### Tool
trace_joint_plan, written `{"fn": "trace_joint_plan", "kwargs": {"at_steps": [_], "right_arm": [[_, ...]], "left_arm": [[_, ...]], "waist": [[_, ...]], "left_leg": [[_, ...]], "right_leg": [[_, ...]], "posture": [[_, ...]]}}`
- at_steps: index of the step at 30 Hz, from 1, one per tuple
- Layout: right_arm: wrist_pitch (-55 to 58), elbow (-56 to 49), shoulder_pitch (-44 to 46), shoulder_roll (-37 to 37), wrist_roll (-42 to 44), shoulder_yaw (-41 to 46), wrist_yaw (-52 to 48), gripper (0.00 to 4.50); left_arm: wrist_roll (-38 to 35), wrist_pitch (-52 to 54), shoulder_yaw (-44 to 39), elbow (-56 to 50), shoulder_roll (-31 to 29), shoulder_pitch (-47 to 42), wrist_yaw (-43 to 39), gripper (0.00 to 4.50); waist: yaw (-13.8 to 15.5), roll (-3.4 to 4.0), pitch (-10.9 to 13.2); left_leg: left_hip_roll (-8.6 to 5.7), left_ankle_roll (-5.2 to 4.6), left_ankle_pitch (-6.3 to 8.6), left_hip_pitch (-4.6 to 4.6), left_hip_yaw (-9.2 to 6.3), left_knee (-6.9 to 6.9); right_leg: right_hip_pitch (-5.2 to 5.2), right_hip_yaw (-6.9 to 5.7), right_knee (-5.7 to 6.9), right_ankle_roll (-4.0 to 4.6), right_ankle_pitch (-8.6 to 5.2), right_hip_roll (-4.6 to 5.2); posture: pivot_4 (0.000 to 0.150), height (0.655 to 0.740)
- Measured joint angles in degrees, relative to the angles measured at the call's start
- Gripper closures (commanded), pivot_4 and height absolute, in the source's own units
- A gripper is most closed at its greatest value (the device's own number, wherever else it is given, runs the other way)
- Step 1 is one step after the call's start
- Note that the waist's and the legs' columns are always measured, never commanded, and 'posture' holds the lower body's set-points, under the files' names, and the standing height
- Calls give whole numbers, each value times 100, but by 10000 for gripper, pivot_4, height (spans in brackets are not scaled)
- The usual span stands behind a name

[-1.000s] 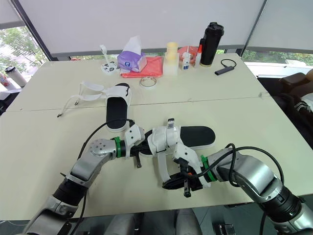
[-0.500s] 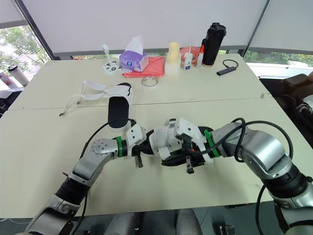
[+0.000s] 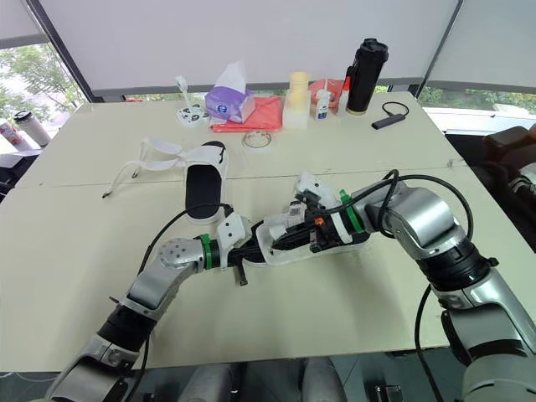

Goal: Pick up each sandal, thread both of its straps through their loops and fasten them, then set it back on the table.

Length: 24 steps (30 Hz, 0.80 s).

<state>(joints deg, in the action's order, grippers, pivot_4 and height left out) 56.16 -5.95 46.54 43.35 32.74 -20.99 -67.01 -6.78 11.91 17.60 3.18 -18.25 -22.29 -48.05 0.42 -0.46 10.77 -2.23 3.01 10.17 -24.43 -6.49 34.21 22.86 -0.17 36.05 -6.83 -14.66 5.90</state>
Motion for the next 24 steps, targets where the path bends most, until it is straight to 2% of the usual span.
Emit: {"fn": "trace_joint_plan", "kwargs": {"at_steps": [13,14,16,22,24], "right_arm": [[-451,1365,453,-633,-730,-276,-265,44750],[-469,1417,463,-643,-762,-275,-294,37952],[-525,1483,499,-650,-799,-274,-310,29804],[-634,1567,532,-749,-939,-239,-314,440],[-658,1600,529,-838,-1004,-224,-248,440]], "left_arm": [[0,-2,1,-20,4,31,96,45000],[0,-2,0,-32,4,44,107,45000],[0,-3,-2,-58,4,73,142,45000],[0,-4,-6,-111,-12,120,201,45000],[0,-4,-17,-122,-34,132,201,45000]], "waist": [[-30,1,-1],[-33,1,-1],[-42,2,-2],[-68,2,-2],[-97,3,-3]], "left_leg": [[0,1,-1,4,-1,1],[0,1,-1,5,-1,1],[0,1,-1,7,-1,1],[0,1,-1,8,-2,1],[0,1,-1,10,-3,1]], "right_leg": [[-2,0,6,-3,4,-1],[-2,0,6,-5,6,-2],[-4,0,6,-12,9,-1],[-6,0,6,-12,9,-2],[-8,0,6,-12,9,-2]], "posture": [[1500,7400],[1500,7400],[1500,7400],[1500,7400],[1500,7400]]}}
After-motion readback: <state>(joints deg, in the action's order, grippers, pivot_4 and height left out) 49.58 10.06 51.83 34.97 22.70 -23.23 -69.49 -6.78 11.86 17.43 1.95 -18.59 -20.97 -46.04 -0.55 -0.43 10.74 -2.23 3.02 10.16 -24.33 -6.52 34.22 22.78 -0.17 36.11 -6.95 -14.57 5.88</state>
